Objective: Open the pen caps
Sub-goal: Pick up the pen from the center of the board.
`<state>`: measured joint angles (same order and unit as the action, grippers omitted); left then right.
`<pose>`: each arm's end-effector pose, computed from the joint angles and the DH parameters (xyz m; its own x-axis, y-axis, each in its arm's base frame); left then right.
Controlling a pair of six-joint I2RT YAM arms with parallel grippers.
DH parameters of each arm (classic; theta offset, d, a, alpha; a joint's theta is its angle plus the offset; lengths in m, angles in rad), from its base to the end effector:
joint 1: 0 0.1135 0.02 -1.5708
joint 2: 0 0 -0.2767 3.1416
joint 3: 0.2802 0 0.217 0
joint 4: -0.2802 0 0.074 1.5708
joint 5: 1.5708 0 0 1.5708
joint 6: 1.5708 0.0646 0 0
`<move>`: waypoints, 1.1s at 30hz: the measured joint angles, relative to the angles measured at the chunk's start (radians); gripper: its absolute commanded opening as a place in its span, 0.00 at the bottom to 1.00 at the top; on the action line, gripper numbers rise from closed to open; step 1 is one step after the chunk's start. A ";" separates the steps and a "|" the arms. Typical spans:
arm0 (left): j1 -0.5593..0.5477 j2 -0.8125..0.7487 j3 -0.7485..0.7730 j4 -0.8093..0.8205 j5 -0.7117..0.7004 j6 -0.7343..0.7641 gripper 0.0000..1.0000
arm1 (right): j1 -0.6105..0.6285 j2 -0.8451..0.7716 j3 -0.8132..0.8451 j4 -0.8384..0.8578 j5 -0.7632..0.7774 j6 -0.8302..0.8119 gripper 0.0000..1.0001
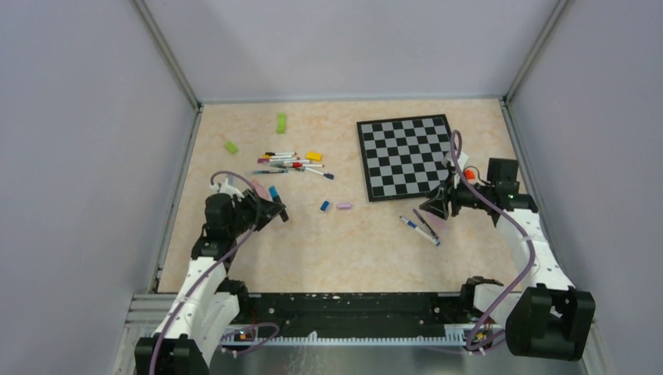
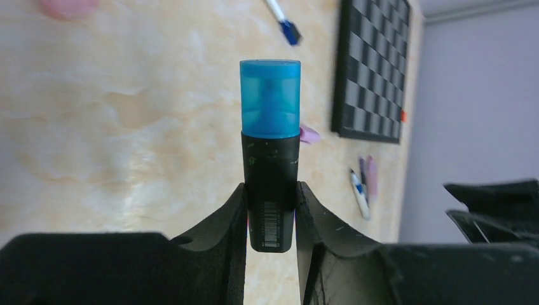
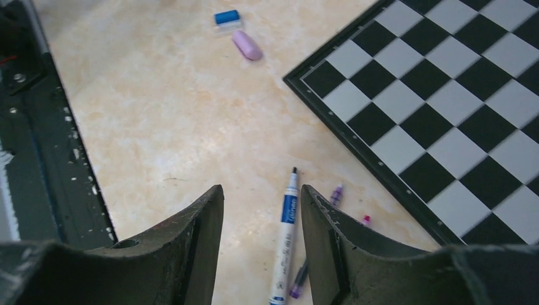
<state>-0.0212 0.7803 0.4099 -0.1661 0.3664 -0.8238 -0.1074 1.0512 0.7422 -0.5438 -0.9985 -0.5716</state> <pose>0.1544 -0.0264 0.2200 -0.5876 -0.6727 -0.4496 -0.1523 0.6377 -0.7551 0.1761 0.0356 0.2654 -0.3637 -0.2555 -0.8958 -0.8187 0.5464 0.1766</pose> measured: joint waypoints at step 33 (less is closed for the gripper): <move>-1.083 0.428 0.062 0.822 -0.723 -0.272 0.00 | 0.375 -0.035 0.074 -0.058 -0.011 0.260 0.73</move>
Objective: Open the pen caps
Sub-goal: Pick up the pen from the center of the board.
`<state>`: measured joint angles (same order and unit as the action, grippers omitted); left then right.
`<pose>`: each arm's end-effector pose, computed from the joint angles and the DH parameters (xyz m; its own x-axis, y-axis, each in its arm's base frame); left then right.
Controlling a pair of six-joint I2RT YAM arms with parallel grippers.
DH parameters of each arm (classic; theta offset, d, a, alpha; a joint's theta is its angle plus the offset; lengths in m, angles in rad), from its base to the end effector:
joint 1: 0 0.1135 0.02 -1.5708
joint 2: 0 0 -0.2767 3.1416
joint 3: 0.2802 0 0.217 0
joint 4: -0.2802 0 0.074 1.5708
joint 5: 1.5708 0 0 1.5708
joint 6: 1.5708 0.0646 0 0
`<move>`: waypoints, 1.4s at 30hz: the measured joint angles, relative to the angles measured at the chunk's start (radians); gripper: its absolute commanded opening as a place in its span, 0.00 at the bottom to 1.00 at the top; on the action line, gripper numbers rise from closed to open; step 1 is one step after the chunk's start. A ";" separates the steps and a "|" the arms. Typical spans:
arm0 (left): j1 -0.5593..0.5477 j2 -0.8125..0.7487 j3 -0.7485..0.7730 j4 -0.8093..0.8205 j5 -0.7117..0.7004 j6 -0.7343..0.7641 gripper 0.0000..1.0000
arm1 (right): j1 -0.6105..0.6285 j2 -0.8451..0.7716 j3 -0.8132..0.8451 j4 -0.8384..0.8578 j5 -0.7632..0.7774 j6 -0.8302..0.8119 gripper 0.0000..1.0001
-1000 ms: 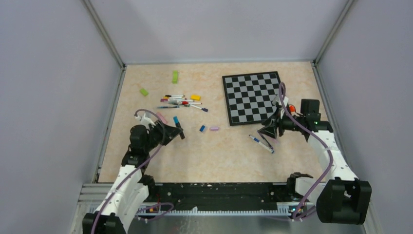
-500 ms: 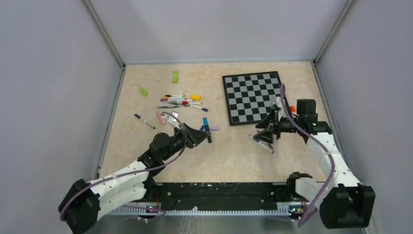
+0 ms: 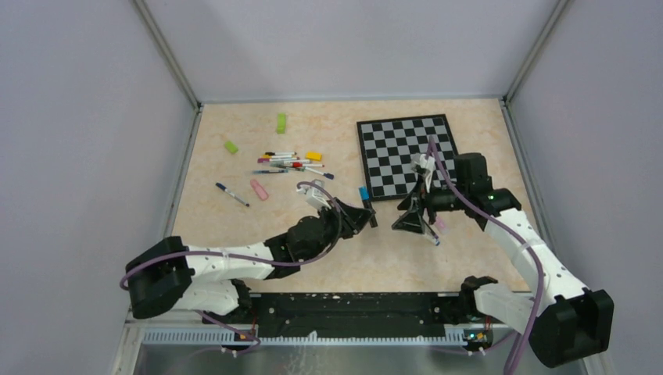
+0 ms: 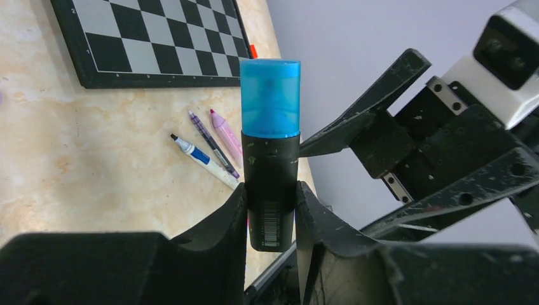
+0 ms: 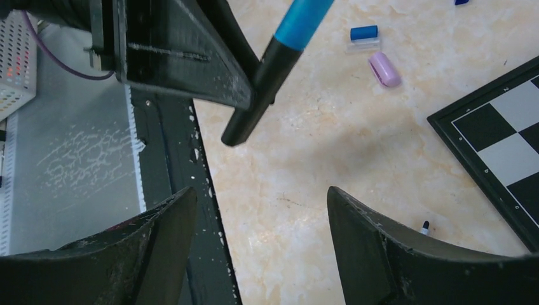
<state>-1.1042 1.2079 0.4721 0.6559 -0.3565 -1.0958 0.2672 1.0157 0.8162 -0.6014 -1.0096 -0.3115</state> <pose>0.1329 -0.2138 0.2660 -0.6215 -0.6186 -0.4807 0.2793 0.3983 -0.8737 0.1456 0.0966 0.2883 -0.4419 -0.2901 -0.8489 -0.8870 0.2824 0.3653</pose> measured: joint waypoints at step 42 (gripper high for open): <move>-0.114 0.185 0.086 0.103 -0.220 -0.013 0.87 | 0.034 0.061 -0.089 0.244 0.097 0.163 0.00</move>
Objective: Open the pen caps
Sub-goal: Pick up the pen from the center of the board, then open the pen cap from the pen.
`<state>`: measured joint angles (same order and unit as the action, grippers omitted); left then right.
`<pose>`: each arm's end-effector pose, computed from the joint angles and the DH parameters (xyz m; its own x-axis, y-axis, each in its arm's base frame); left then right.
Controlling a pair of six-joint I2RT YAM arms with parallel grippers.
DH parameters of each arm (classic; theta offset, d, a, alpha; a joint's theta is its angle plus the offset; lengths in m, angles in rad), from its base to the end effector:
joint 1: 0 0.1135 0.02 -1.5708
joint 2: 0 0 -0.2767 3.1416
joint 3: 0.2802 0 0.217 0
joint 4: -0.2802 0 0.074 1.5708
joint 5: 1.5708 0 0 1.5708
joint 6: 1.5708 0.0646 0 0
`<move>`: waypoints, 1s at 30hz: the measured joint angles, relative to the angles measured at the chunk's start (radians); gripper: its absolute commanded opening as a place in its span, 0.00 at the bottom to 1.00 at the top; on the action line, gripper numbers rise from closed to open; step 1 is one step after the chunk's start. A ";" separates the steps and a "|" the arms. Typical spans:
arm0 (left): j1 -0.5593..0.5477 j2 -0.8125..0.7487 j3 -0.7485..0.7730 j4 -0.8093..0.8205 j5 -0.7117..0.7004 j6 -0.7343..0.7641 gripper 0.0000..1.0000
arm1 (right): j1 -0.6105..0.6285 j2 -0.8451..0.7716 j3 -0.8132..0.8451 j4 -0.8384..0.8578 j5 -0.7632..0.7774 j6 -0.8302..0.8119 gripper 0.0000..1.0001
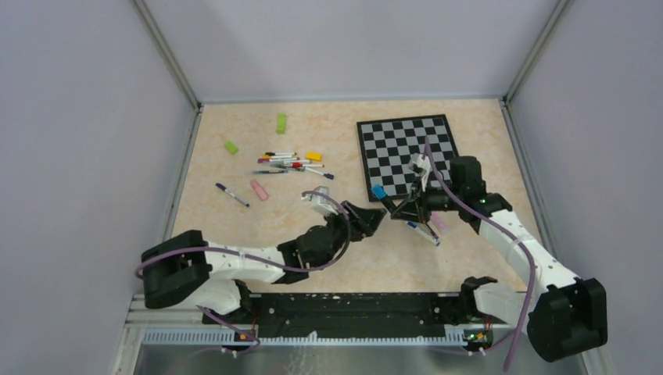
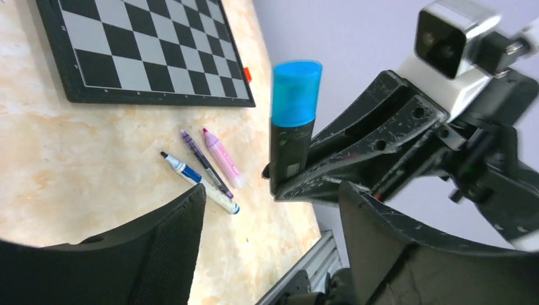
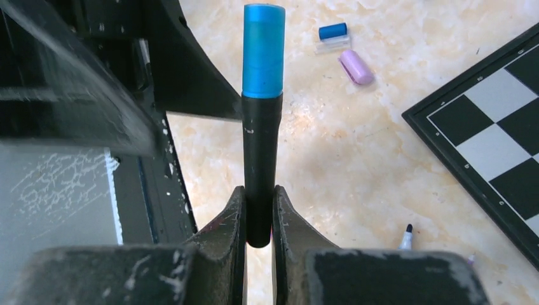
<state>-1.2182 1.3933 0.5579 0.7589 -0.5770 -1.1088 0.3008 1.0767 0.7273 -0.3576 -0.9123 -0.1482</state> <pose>0.1309 -0.2537 0.2617 -0.5477 -0.6840 -0.4818 0.2433 0.4207 -0.8740 0.1678 0.1056 0.2684 -0.5020 -0.2503 -0.8278 -0.8390 0.3734 0.3958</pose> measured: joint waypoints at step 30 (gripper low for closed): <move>0.340 -0.118 -0.147 0.358 1.118 0.606 0.85 | -0.008 -0.049 -0.049 -0.268 -0.323 -0.461 0.00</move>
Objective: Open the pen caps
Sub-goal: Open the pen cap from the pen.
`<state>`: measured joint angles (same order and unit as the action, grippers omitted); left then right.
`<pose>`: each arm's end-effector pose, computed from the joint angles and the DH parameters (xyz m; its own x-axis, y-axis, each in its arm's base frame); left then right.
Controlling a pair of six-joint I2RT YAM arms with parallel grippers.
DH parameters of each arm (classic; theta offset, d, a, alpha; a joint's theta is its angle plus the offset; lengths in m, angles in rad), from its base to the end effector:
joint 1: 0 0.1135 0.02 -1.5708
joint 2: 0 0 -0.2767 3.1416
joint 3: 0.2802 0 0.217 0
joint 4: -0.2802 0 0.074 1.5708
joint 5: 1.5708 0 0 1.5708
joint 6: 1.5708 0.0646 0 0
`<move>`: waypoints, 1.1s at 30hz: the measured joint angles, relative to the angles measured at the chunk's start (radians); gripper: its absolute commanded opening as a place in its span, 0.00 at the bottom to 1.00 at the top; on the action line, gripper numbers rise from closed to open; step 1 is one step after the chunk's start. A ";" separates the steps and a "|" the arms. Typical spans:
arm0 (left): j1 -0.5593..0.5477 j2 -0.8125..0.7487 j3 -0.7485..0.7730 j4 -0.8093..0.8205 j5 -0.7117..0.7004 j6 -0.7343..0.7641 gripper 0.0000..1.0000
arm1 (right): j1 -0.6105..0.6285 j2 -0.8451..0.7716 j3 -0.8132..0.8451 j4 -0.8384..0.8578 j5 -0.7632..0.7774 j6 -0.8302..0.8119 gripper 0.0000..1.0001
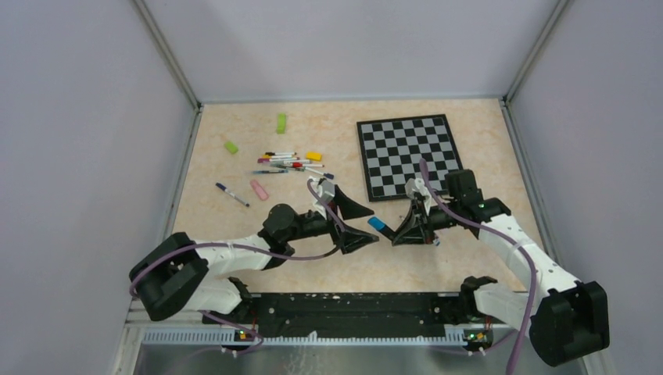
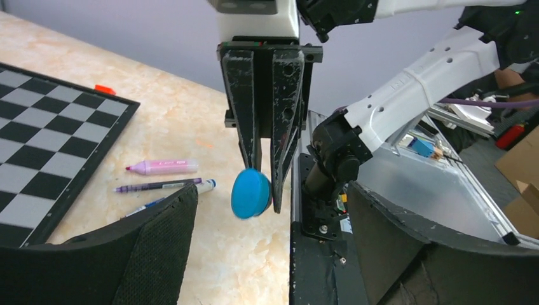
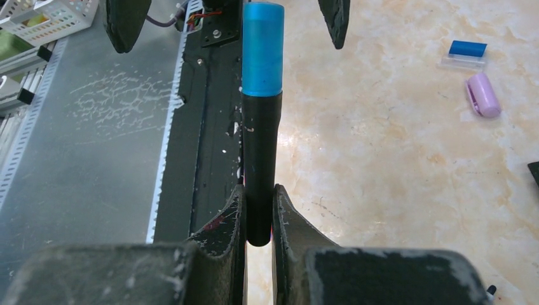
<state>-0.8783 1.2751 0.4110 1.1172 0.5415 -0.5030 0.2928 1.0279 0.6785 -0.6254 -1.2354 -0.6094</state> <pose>0.1312 -0.2103 0.2910 -0.3314 -0.2475 -0.9104 0.9341 0.0500 -0.3536 0.1231 0.1008 0.2566 -0.3049 -0.2887 -0.9076 -0.9476 -0.0038 0.3195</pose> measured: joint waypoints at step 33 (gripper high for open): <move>0.014 0.142 0.068 0.135 0.131 -0.095 0.00 | 0.026 0.014 -0.011 0.011 -0.049 0.021 0.00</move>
<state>-0.8646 1.4166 0.4786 1.2522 0.6724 -0.5976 0.3187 1.0416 0.6674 -0.6147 -1.2846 -0.5880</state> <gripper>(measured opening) 0.174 0.087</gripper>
